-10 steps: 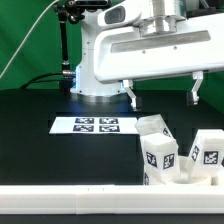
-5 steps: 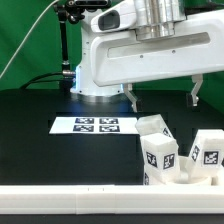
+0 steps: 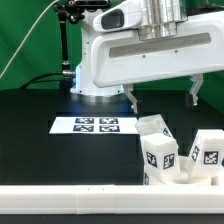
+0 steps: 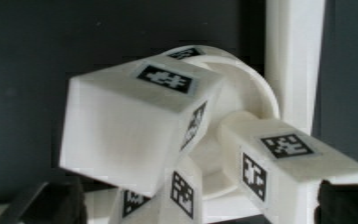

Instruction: Assemble stool

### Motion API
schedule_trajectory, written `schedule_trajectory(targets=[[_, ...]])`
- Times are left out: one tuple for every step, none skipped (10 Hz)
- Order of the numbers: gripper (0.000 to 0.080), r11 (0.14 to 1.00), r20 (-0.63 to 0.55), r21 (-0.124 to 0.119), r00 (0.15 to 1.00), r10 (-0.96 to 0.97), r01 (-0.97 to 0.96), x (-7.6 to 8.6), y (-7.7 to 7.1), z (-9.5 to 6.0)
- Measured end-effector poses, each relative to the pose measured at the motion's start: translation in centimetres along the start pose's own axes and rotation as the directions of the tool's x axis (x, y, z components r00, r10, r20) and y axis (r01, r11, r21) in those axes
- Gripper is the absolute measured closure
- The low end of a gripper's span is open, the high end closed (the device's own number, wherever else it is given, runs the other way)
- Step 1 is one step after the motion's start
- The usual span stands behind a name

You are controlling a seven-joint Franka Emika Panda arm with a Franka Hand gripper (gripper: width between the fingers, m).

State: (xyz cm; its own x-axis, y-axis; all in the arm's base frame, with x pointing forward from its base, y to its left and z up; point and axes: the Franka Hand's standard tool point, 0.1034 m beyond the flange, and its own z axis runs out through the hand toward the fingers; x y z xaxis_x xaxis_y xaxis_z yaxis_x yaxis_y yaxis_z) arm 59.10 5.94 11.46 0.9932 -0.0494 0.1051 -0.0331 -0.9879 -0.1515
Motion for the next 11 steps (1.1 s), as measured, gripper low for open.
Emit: schedule_trajectory(targets=[[0.0151,0.999,0.0,-0.001,0.999,-0.046,0.046,0.0,0.0,0.0],[0.0151,0.977,-0.014,-0.017,0.977,-0.212,0.211,0.2,0.2,-0.1],[0.0151,0.958,-0.037,-0.041,0.958,-0.285,0.284,0.4,0.0,0.0],[0.0151,0.94,-0.043,-0.058,0.939,-0.34,0.337,0.3,-0.3,0.2],[0.0151,0.891,-0.034,-0.068,0.892,-0.451,0.448,0.2,-0.2,0.3],[0.0151,0.863,-0.028,-0.071,0.863,-0.504,0.501,0.2,0.1,0.4],[0.0151,0.853,-0.024,-0.076,0.855,-0.519,0.516,0.2,0.2,0.4],[0.0151,0.805,-0.011,-0.085,0.807,-0.59,0.587,0.2,0.4,0.4],[0.0151,0.768,-0.001,-0.091,0.771,-0.637,0.634,0.3,0.6,0.4],[0.0151,0.727,0.012,-0.095,0.732,-0.682,0.68,0.2,0.8,0.4],[0.0151,0.627,0.041,-0.092,0.632,-0.774,0.773,0.0,0.9,0.7]])
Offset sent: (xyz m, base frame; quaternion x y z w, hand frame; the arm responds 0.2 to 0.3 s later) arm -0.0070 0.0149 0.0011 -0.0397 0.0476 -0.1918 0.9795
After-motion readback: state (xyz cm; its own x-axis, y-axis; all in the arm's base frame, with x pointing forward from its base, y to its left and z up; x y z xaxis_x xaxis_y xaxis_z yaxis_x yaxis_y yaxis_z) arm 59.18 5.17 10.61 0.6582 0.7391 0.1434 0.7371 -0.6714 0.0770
